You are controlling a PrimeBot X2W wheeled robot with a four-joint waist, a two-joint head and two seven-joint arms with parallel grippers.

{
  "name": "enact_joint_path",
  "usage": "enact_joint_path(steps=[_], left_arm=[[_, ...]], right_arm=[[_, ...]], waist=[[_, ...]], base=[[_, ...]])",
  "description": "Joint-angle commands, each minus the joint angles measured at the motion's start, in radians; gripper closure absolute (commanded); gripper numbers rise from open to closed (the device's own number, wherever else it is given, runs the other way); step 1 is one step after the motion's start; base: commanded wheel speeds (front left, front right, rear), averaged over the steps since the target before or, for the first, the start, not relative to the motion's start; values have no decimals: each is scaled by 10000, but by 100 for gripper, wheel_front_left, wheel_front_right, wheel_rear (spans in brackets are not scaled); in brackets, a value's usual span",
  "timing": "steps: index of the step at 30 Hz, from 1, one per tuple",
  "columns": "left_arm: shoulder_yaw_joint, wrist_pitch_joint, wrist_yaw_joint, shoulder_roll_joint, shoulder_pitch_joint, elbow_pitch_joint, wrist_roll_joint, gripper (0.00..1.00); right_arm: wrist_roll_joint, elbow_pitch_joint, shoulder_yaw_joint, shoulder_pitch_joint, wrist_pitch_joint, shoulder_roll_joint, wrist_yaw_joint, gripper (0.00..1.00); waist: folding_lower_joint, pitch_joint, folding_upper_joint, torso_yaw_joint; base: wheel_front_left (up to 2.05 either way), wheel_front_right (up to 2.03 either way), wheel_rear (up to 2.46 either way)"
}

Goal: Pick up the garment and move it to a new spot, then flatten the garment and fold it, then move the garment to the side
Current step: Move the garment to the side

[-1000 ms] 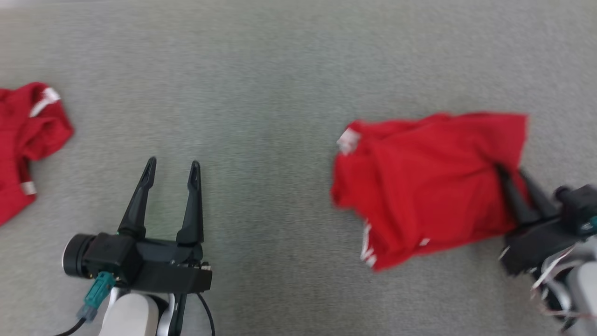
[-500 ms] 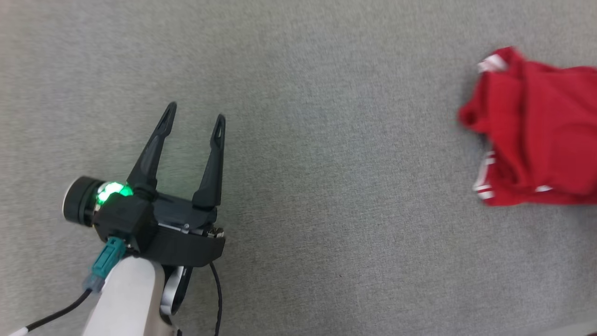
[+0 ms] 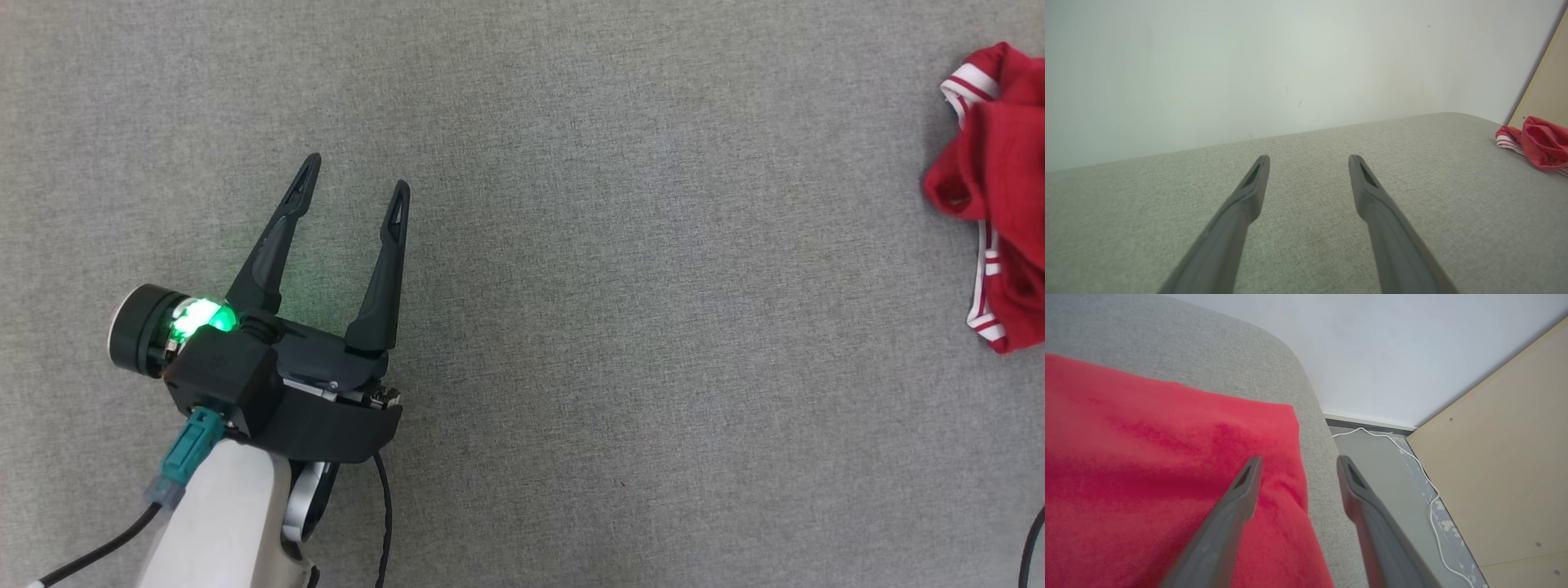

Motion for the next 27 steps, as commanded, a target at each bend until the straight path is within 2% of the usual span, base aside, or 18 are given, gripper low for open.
enact_joint_path(steps=[1, 8, 10, 11, 15, 20, 25, 27], left_arm=[[-6, -49, 41, 44, -42, -27, 28, 0], [-3, -149, 127, 56, 215, 197, -99, 0], [35, -185, 139, 78, 349, 289, -171, 0], [104, -210, 199, 120, 526, 397, -242, 0], [292, -255, 288, 221, 901, 544, -448, 0], [570, -270, 452, 377, 1393, 603, -558, 0], [875, -331, 534, 524, 1882, 619, -832, 0], [924, -345, 548, 555, 1964, 632, -882, 0]], right_arm=[[-87, 134, -111, -104, -42, 123, -14, 0], [-264, -114, -1404, 231, -43, 760, -14, 0], [-296, -805, -1929, 518, -30, 1130, -14, 0], [-269, -1594, -2490, 1018, -28, 1642, -14, 0], [-438, -3490, -3227, 2180, -30, 2821, -14, 0], [-396, -5697, -3184, 3544, -29, 4167, -14, 0], [-552, -7136, -2374, 4527, 14, 5065, -12, 0], [-563, -7349, -2162, 4683, 55, 5207, -12, 0]], waist=[[-1, 8, -2, 22], [-1, -389, -2, -70], [-1, -621, -2, -94], [-1, -881, -2, -106], [-1, -1437, -2, -64], [-1, -2045, -2, 84], [-1, -2506, -2, 298], [-1, -2585, -2, 353]], base=[[0, 0, 0], [0, 0, 0], [0, 0, 0], [0, 0, 0], [0, 0, 0], [0, 0, 0], [0, 0, 0], [0, 0, 0]])
